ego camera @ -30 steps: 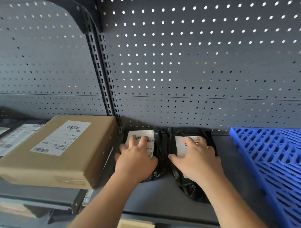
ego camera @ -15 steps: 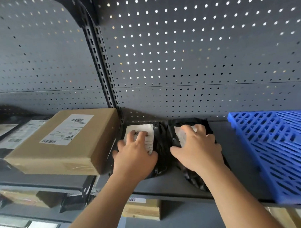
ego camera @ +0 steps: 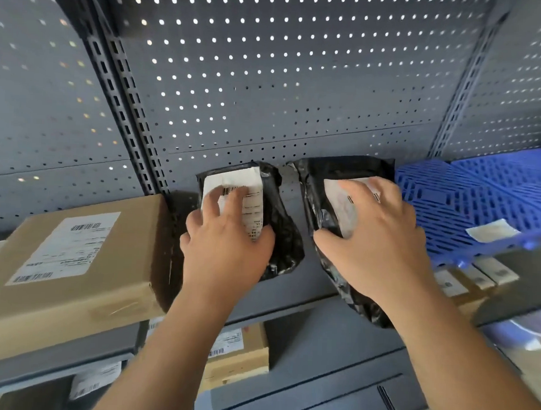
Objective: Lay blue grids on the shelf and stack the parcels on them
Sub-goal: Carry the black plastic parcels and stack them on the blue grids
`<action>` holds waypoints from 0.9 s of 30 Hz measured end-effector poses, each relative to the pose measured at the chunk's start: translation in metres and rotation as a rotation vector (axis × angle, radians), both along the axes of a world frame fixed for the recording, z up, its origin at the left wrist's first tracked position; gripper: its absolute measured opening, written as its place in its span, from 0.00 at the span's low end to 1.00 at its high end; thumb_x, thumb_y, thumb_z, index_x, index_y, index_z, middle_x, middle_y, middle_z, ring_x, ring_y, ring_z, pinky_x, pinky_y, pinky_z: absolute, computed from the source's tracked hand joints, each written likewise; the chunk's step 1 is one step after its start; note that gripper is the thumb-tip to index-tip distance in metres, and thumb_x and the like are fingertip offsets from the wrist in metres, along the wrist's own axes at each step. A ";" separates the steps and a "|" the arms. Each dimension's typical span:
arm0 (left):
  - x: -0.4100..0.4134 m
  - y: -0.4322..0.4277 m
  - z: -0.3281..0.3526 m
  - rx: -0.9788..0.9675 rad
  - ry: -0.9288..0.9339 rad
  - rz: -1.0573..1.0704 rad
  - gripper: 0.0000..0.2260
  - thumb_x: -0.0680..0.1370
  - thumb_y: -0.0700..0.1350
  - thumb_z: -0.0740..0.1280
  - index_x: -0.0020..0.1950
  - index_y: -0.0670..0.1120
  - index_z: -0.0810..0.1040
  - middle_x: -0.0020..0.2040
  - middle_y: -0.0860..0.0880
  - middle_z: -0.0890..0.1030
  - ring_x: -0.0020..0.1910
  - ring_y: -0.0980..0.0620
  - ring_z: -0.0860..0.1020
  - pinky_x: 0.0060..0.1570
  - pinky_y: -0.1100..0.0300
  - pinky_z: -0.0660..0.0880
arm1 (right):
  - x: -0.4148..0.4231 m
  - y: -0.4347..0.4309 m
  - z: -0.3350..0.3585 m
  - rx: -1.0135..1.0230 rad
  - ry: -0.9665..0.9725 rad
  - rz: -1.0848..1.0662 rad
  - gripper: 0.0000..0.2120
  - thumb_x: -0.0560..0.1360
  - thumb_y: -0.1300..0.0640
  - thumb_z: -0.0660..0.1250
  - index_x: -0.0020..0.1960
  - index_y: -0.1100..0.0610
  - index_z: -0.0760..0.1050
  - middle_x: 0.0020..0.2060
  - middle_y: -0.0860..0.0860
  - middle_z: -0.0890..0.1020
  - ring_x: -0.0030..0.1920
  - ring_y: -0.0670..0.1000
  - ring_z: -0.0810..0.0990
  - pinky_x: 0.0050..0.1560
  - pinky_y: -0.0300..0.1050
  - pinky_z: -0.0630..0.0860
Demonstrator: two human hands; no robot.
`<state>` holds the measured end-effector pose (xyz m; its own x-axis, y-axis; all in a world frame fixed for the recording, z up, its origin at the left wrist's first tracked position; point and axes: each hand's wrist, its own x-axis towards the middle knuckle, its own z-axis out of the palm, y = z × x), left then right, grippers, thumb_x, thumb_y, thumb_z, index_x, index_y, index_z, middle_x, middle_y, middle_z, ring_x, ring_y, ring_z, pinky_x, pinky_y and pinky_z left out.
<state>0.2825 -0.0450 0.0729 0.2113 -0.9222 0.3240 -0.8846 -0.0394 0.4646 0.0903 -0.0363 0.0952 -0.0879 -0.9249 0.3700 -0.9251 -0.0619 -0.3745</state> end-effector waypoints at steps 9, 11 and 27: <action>-0.082 0.017 0.004 -0.087 0.090 -0.287 0.30 0.74 0.60 0.68 0.75 0.60 0.65 0.77 0.55 0.62 0.68 0.38 0.66 0.66 0.41 0.65 | -0.070 0.066 0.000 -0.026 -0.085 -0.301 0.34 0.67 0.39 0.69 0.71 0.40 0.65 0.73 0.47 0.62 0.66 0.63 0.68 0.63 0.62 0.70; -0.106 0.021 0.005 -0.103 0.081 -0.344 0.30 0.74 0.60 0.68 0.75 0.60 0.65 0.77 0.55 0.62 0.68 0.39 0.67 0.65 0.42 0.66 | -0.090 0.079 0.002 -0.033 -0.100 -0.364 0.35 0.67 0.39 0.69 0.72 0.40 0.65 0.73 0.46 0.62 0.66 0.62 0.67 0.64 0.62 0.70; -0.380 0.071 0.023 -0.116 0.089 -0.767 0.30 0.74 0.61 0.68 0.75 0.62 0.63 0.78 0.55 0.59 0.72 0.40 0.63 0.68 0.39 0.65 | -0.329 0.189 0.013 -0.132 -0.196 -0.752 0.36 0.62 0.35 0.62 0.71 0.38 0.65 0.73 0.46 0.62 0.67 0.61 0.68 0.65 0.63 0.69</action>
